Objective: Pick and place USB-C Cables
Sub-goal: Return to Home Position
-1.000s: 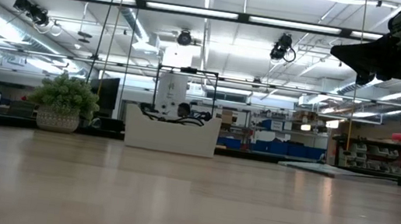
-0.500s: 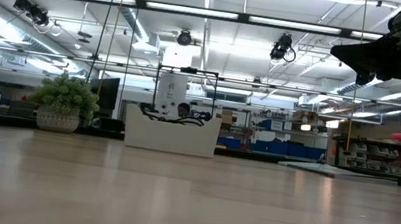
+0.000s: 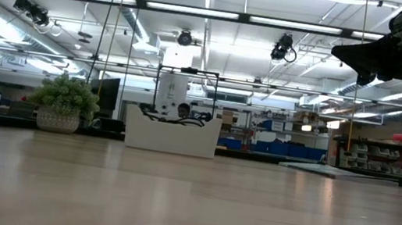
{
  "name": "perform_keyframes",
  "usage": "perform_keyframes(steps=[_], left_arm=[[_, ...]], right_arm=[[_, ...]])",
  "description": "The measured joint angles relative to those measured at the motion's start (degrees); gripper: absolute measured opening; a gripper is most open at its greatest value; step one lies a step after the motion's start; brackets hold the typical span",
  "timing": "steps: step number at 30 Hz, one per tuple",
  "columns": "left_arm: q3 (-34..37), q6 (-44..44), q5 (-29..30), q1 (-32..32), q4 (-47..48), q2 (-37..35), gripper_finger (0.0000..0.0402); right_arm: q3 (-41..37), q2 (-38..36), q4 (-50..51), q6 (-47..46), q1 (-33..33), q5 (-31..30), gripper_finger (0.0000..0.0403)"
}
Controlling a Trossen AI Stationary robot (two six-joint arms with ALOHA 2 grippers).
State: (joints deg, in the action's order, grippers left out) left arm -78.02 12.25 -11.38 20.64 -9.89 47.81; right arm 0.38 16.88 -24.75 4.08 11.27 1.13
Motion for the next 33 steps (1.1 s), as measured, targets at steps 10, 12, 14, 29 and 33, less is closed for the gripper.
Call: perform_keyframes(steps=[10,12,14,29,33], left_arm=[[0.02,-2.86,-1.36,-0.02,15.14,-3.98,0.0011],[0.10,-3.03,-1.33,-0.02,19.36,-4.75,0.0011],[1.39,-2.73,-1.33,-0.02,20.47,-5.80,0.0011],[30.76,9.61,2.84,0.02,-0.04,-23.03,0.0011],[38.23,14.37,4.22,0.02,-4.25,-27.15,0.0011]], right_arm=[[0.00,-0.01,-0.01,0.00,0.01,0.02,0.0020],[0.00,-0.02,0.00,0.00,0.00,0.02,0.0020],[0.00,0.00,0.00,0.01,0.00,0.01,0.0020],[-0.02,0.00,-0.01,0.01,0.02,0.02,0.0020],[0.00,-0.02,0.00,0.00,0.00,0.00,0.0020]])
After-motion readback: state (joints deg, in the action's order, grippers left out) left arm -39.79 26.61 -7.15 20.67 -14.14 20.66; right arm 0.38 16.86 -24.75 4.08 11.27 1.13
